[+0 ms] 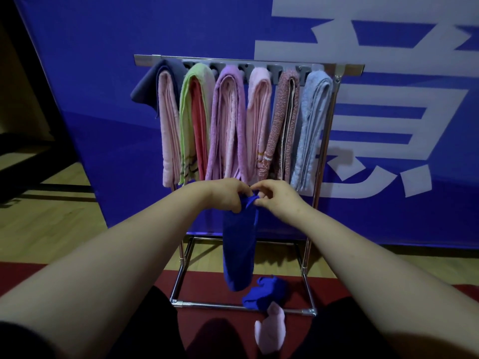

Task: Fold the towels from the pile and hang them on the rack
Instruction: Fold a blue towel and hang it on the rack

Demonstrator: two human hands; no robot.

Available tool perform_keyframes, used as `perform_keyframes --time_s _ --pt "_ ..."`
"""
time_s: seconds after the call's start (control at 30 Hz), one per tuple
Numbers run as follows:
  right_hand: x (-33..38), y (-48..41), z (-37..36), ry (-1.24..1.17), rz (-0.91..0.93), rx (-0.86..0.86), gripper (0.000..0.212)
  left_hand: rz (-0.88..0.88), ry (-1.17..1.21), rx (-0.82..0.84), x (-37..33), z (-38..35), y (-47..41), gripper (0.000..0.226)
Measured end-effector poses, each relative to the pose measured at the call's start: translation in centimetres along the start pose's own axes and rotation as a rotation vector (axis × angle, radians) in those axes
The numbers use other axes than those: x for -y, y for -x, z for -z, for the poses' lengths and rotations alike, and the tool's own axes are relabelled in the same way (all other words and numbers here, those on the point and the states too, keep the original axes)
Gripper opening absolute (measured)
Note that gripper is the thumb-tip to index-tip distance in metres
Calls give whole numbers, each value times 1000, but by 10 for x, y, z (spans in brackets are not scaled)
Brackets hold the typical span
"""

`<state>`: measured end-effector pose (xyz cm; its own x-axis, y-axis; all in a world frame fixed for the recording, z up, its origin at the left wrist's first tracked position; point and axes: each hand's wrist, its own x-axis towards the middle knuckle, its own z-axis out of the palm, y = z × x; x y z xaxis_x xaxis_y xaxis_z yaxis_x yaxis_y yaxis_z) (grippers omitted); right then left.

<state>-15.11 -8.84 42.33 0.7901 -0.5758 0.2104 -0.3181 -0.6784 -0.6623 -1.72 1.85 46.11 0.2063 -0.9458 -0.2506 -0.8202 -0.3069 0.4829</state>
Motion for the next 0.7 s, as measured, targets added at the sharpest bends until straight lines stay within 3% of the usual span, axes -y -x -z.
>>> perform_keyframes --time_s 0.1,0.27,0.47,0.7 --pt "-1 1 1 71 26 28 36 -27 -84 16 -2 -1 0 49" --pt "-3 5 0 -48 -11 32 29 -83 -181 -39 -1 -4 -2 52" --pt "-2 7 -3 -144 -75 33 27 -112 -166 -23 5 -6 -3 54" --pt "-3 8 -3 -89 -101 63 26 -153 -155 -41 10 -12 -4 54"
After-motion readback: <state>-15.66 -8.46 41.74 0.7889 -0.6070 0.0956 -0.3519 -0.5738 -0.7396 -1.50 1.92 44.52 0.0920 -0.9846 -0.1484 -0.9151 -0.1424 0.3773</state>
